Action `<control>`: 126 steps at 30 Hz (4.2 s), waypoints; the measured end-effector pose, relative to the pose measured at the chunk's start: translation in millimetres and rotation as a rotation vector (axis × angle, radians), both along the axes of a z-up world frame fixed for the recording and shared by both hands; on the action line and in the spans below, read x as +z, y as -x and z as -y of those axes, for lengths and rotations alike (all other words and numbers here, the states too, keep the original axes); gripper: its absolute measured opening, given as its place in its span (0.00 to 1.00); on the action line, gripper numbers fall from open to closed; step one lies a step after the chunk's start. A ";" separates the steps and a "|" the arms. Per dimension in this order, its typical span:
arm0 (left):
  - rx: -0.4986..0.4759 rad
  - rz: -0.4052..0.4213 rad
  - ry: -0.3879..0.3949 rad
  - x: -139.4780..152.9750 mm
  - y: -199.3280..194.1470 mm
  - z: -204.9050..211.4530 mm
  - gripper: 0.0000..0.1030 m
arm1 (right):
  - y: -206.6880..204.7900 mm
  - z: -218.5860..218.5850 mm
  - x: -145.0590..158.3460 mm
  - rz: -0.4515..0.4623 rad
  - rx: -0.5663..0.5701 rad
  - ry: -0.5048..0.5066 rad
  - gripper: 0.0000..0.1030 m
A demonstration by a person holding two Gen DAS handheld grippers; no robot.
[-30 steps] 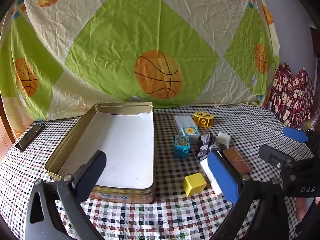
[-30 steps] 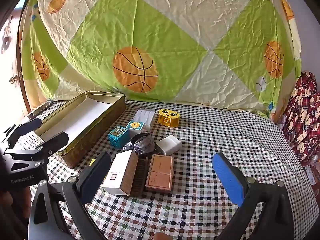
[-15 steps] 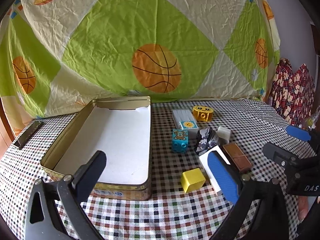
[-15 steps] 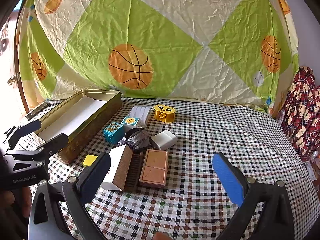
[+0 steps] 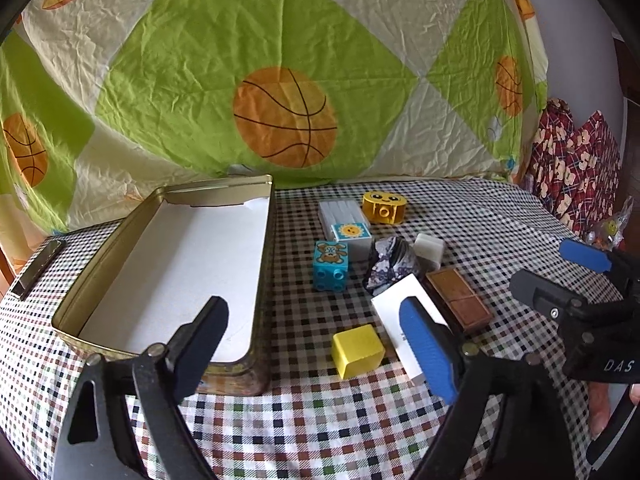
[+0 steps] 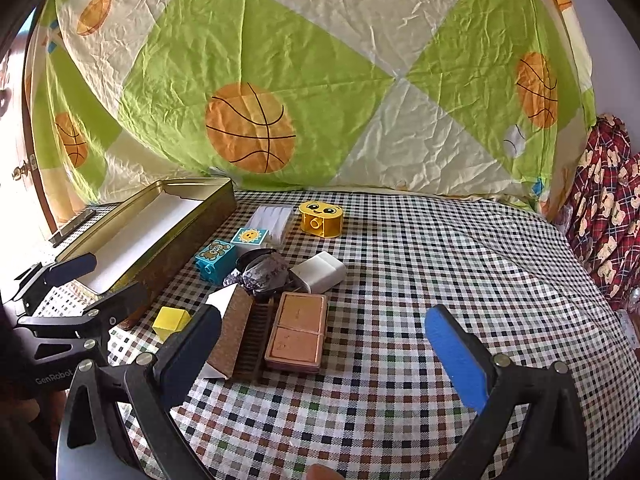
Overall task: Organize rigid objects
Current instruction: 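Close the left gripper on the yellow cube and lift it, then grasp the white-and-wood box with the right gripper while the left holds the cube, then carry the yellow cube over the tin while the right gripper carries the box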
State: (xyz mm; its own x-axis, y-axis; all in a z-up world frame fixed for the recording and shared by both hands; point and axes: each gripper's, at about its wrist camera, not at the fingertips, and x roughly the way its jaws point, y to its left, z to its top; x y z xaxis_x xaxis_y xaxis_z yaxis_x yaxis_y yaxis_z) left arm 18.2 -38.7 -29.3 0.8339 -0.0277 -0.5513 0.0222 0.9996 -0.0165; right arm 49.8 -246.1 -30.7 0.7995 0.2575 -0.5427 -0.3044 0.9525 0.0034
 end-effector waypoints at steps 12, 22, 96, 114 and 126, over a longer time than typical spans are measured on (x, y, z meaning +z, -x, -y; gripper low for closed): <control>-0.074 -0.145 -0.009 -24.1 -22.0 18.2 0.56 | -13.2 3.8 -14.1 -0.027 0.007 -0.019 1.00; -0.104 -0.242 0.039 -35.2 -31.2 7.0 0.28 | -13.3 -7.0 -16.5 -0.040 0.036 -0.007 1.00; -0.043 -0.053 0.063 -13.6 -7.7 -17.9 0.28 | 1.2 -61.2 -34.6 0.047 0.180 0.081 0.26; -0.001 0.046 0.034 -4.2 7.7 -18.7 0.28 | 11.1 -47.8 -26.4 0.130 0.161 0.027 0.26; 0.019 0.085 0.034 -1.2 14.6 -20.5 0.28 | 19.2 -41.3 -22.5 0.183 0.147 -0.005 0.26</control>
State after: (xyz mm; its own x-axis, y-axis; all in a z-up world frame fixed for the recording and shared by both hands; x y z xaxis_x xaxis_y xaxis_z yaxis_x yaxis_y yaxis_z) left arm 3.6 -18.3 -30.5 0.8779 -0.0292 -0.4779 0.0063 0.9988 -0.0493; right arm 30.5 -204.8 -53.1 0.8382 0.3805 -0.3908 -0.4357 0.8981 -0.0600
